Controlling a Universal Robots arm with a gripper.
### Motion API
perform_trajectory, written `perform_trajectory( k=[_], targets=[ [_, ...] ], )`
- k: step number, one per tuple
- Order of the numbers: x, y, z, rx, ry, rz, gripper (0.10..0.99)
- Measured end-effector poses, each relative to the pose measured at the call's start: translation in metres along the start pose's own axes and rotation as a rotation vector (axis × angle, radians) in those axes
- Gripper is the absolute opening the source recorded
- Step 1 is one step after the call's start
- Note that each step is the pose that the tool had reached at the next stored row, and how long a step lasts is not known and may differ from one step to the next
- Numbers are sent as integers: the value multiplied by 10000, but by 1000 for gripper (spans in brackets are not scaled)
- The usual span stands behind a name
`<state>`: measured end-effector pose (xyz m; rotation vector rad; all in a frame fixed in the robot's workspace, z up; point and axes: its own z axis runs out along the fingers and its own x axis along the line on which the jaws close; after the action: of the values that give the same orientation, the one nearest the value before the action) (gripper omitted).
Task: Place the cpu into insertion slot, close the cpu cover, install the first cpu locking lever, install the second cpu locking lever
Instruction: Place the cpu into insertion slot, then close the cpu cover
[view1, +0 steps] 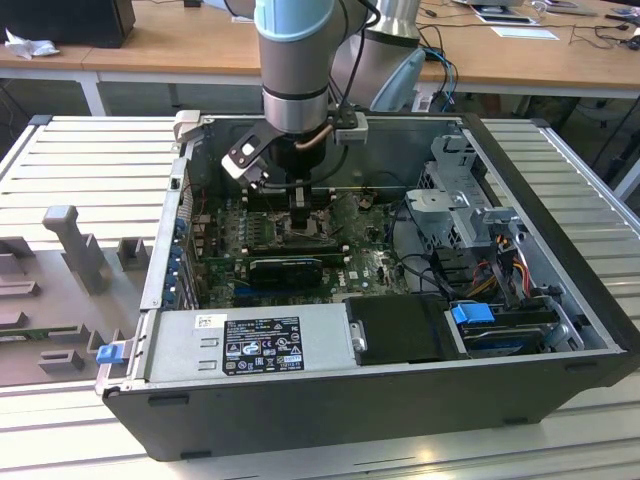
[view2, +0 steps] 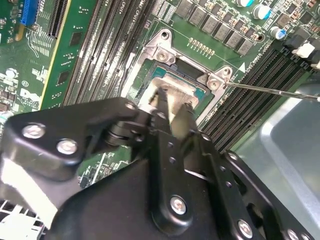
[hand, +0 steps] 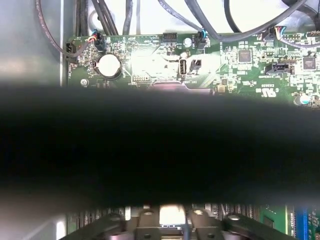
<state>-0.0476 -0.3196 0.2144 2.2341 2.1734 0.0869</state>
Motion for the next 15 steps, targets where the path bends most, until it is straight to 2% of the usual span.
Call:
perform_trajectory(
  k=[3, 15],
  targets=[
    [0, 3, -18, 9, -1, 5, 106],
    [3, 8, -110, 10, 1, 8, 106]
  ],
)
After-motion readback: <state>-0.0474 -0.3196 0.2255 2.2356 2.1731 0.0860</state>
